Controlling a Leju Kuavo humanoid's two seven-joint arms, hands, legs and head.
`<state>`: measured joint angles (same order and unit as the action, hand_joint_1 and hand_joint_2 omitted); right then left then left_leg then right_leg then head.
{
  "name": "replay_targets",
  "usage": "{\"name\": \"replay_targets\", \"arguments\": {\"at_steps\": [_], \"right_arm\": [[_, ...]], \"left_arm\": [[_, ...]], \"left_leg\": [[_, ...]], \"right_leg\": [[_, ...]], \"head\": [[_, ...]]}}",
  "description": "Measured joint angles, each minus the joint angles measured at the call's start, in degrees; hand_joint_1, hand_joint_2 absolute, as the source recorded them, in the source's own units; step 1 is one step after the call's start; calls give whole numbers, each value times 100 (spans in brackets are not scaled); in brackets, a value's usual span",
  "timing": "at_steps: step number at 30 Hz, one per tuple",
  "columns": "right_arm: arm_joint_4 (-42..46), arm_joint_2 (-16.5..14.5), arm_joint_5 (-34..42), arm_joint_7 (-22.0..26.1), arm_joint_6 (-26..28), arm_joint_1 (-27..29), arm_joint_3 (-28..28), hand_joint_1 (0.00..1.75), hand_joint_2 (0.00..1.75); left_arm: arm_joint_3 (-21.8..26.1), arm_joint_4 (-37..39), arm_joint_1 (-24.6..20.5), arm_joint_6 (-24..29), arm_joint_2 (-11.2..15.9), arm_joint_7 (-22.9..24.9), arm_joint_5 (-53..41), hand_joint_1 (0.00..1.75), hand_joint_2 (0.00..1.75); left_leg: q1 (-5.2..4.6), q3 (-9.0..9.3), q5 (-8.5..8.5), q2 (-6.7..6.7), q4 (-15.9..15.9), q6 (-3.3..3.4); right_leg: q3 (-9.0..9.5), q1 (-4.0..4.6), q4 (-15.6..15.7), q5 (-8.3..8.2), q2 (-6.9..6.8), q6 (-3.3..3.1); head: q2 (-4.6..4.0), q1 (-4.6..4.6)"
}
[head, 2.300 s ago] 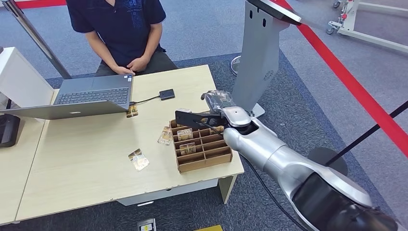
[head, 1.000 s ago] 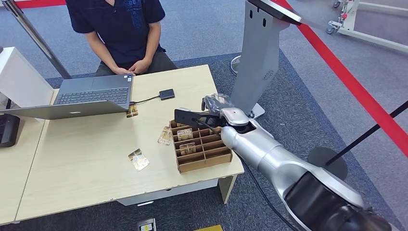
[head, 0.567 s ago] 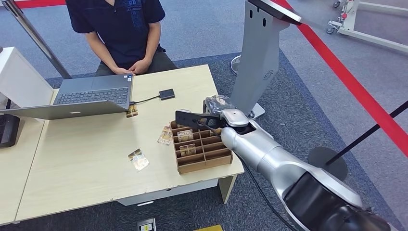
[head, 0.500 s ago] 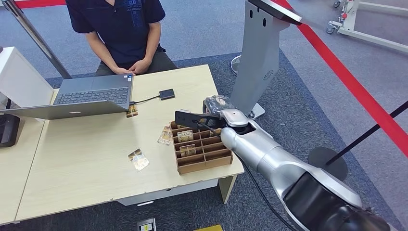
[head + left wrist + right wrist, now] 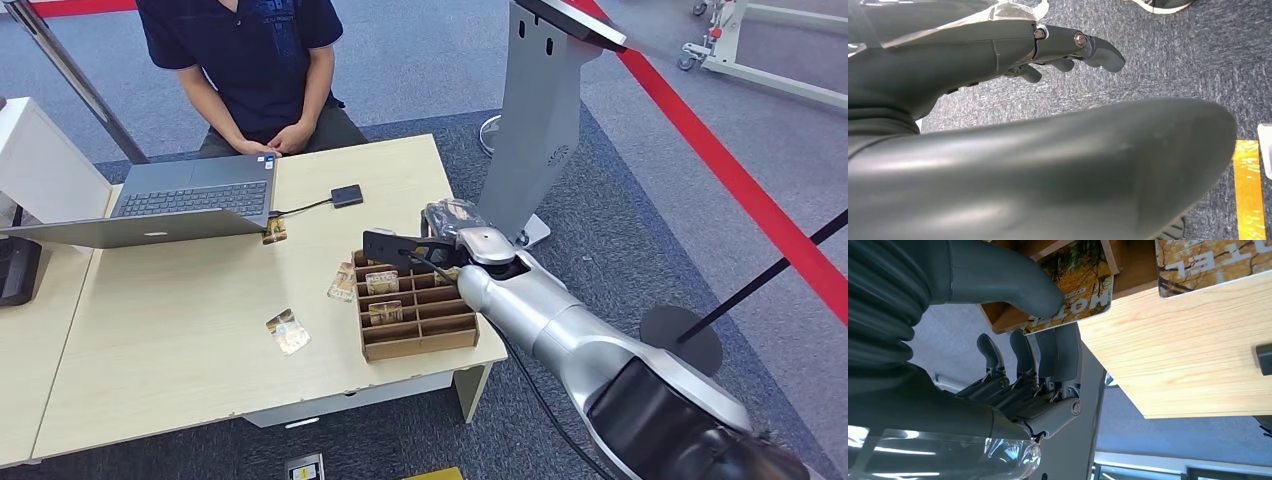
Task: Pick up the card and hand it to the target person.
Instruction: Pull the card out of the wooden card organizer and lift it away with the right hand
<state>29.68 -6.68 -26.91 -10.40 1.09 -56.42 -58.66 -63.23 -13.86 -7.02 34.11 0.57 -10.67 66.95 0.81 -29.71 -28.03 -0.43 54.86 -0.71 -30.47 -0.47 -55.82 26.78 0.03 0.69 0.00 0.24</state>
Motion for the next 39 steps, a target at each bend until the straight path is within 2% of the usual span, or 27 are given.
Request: {"name": "replay_targets", "arguments": {"at_steps": [16, 20, 24, 27, 33, 39], "right_arm": [[277, 93, 144, 27, -194, -169, 223, 131, 175], [419, 156, 156, -39, -346, -179, 249, 134, 175], [498, 205, 166, -88, -464, -173, 249, 149, 175], [528, 229, 189, -92, -516, -170, 247, 153, 175], [762, 275, 272, -91, -515, -176, 247, 147, 175], [1477, 417, 451, -314, -531, -255, 270, 140, 175]], "left_arm": [[-2, 0, 0, -4, 1, -23, -4, 0, 0], [-2, 0, 1, -11, 2, -43, -7, 0, 0], [-2, 0, 1, -20, 2, -46, -9, 0, 0], [-2, 0, 1, -23, 2, -45, -9, 0, 0], [-2, 1, 1, -15, 4, -20, 5, 0, 0], [-1, 2, 5, -1, 4, -17, 31, 0, 0]], "left_leg": [[0, -9, 0, 0, 0, 0], [0, -9, 0, 0, 0, 0], [0, -9, 0, 0, 0, 0], [0, -10, 0, 0, 0, 0], [0, -10, 0, 0, 0, 0], [0, -9, 0, 0, 0, 0]], "right_leg": [[-10, 0, 0, 0, 0, 0], [-10, 0, 0, 0, 0, 0], [-10, 0, 0, 0, 0, 0], [-10, 0, 0, 0, 0, 0], [-11, 0, 0, 0, 0, 0], [-11, 0, 0, 0, 0, 0]], "head": [[0, -1], [0, 0], [0, 0], [0, 0], [0, 0], [0, 0]]}}
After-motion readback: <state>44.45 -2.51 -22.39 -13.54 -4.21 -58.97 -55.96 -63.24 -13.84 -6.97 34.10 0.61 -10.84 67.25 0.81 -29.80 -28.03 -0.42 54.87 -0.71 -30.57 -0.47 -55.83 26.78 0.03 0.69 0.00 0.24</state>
